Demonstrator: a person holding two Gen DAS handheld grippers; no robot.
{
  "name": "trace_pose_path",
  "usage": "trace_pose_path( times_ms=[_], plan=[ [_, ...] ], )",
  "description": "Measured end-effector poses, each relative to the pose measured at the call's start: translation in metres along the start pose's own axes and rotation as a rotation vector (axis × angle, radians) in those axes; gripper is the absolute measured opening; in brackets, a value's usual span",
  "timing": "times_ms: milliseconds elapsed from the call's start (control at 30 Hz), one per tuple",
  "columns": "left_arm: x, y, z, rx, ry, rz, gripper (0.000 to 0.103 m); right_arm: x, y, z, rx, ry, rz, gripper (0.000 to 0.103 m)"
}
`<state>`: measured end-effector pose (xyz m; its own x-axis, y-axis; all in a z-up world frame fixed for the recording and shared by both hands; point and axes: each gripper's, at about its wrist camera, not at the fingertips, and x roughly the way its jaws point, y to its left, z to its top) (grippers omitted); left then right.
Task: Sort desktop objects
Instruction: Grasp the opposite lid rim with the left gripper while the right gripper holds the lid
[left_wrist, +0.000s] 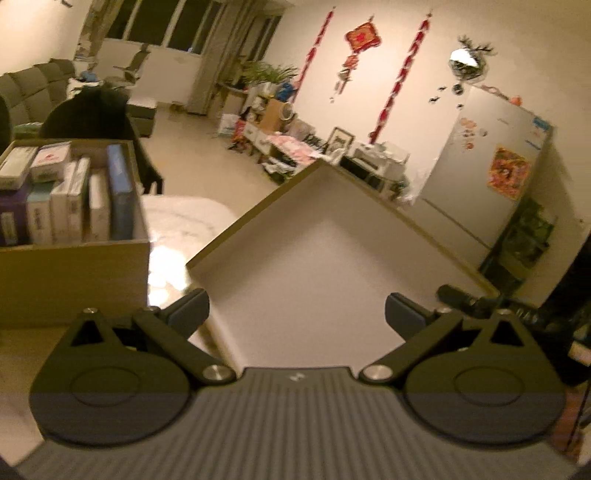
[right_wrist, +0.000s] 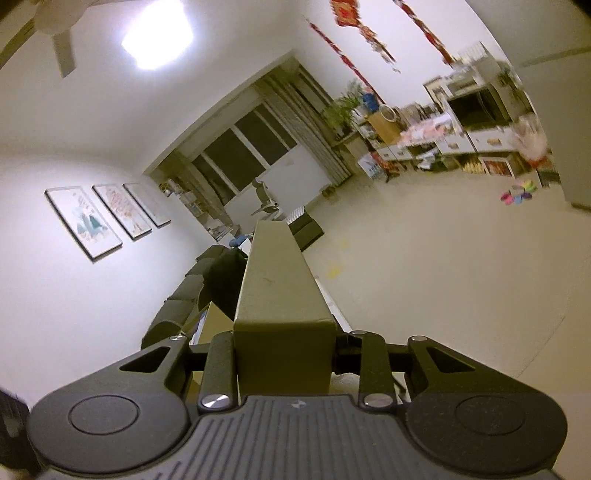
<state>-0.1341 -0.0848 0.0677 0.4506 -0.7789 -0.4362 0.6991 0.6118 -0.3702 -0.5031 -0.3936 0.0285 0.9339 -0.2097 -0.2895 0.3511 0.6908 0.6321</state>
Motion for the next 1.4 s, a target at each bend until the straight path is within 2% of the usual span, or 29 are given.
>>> trace_pose_path(
  times_ms=[233, 467, 733, 867, 1000, 1400],
  plan=[
    [-0.001, -0.016, 0.012, 0.007, -0.002, -0.075, 0.103, -0.021, 0.027, -0.006, -0.127, -0.009, 0.003, 0.032],
    [-0.002, -0.023, 0.017, 0.018, 0.006, -0.119, 0.103, -0.039, 0.053, -0.015, -0.216, -0.019, -0.002, 0.032],
    [-0.011, -0.017, 0.021, -0.014, 0.004, -0.108, 0.103, -0.053, 0.096, -0.033, -0.391, -0.016, -0.005, 0.033],
    [-0.021, -0.019, 0.023, -0.023, -0.008, -0.113, 0.103, -0.053, 0.110, -0.041, -0.423, 0.010, 0.035, 0.034],
    [-0.027, -0.025, 0.027, -0.005, -0.017, -0.120, 0.103, -0.050, 0.116, -0.041, -0.449, 0.016, 0.040, 0.034],
    [-0.018, -0.036, 0.025, 0.017, 0.043, -0.166, 0.103, -0.066, 0.145, -0.053, -0.597, -0.001, 0.034, 0.033]
  ],
)
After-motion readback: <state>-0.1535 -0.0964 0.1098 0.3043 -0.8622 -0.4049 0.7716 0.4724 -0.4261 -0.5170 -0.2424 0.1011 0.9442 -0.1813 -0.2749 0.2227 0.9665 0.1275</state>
